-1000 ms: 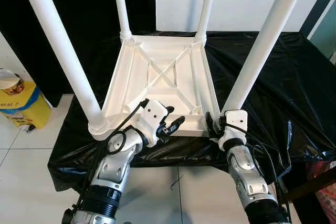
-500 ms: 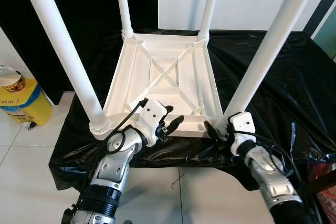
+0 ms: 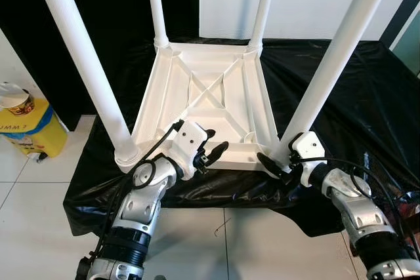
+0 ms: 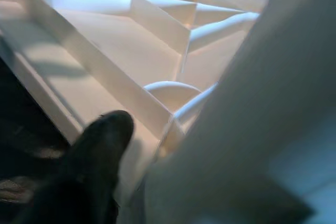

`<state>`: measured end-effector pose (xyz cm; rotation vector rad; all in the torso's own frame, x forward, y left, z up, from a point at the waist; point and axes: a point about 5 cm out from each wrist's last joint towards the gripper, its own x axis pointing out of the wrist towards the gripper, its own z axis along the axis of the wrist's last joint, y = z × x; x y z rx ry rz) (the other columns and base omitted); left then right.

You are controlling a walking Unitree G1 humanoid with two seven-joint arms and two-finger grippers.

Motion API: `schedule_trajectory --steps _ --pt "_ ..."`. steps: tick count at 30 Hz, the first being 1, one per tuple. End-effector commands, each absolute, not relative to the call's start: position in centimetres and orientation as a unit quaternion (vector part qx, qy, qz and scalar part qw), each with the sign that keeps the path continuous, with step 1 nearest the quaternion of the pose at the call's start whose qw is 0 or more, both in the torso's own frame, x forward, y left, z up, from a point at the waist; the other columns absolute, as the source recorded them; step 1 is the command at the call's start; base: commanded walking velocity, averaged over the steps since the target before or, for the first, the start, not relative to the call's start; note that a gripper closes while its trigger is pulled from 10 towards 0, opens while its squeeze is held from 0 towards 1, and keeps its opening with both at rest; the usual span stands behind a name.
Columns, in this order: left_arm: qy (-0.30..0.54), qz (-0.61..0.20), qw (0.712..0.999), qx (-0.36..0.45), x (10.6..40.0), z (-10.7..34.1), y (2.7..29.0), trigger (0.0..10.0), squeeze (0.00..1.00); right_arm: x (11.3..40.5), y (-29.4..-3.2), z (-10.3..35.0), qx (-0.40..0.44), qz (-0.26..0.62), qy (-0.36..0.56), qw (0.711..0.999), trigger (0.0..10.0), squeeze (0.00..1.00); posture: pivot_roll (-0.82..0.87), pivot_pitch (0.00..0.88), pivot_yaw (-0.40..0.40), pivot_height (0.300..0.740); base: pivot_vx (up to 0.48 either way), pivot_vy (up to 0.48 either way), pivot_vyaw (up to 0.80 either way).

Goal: Building children table

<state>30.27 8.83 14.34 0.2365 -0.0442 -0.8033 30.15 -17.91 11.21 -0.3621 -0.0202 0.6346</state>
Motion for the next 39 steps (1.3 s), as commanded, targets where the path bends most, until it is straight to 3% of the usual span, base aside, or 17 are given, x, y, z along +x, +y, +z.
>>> schedule_trajectory --steps 1,18,19,20,21,29,39 --pt "-0.027 -0.359 0.927 0.109 30.6 14.4 9.1 10.0 0.00 30.4 -17.9 11.3 -0.182 0.318 -0.006 0.930 0.0 0.00 0.02 0.000 -0.038 0.740 0.000 0.000 0.00" --pt "-0.030 -0.355 0.928 0.111 30.8 14.7 9.4 10.0 0.00 29.7 -17.9 9.8 -0.128 0.314 0.016 0.940 0.0 0.00 0.01 0.000 -0.021 0.740 0.000 0.000 0.00" --pt "-0.030 -0.355 0.928 0.111 30.9 14.7 9.3 10.0 0.00 29.6 -17.8 9.7 -0.122 0.316 0.017 0.941 2.5 0.00 0.01 0.000 -0.019 0.740 0.000 0.000 0.00" --pt "-0.030 -0.356 0.927 0.111 30.9 14.7 9.3 10.0 0.00 29.5 -17.7 9.6 -0.119 0.318 0.017 0.941 2.5 0.00 0.01 0.000 -0.019 0.740 0.000 0.000 0.00" --pt "-0.030 -0.356 0.927 0.111 30.9 14.7 9.3 10.0 0.00 29.5 -17.7 9.6 -0.118 0.319 0.017 0.940 10.0 0.00 0.01 0.000 -0.019 0.740 0.000 0.000 0.00" --pt "-0.033 -0.356 0.927 0.110 31.0 14.8 9.2 10.0 0.00 29.4 -17.5 9.4 -0.078 0.290 0.014 0.954 10.0 0.00 0.01 0.000 -0.027 0.740 0.000 0.000 0.00" --pt "-0.032 -0.352 0.929 0.109 30.7 14.7 9.3 10.0 0.00 29.1 -17.1 8.9 -0.046 0.162 -0.007 0.986 10.0 0.00 0.02 0.000 -0.041 0.740 0.000 0.000 0.00"
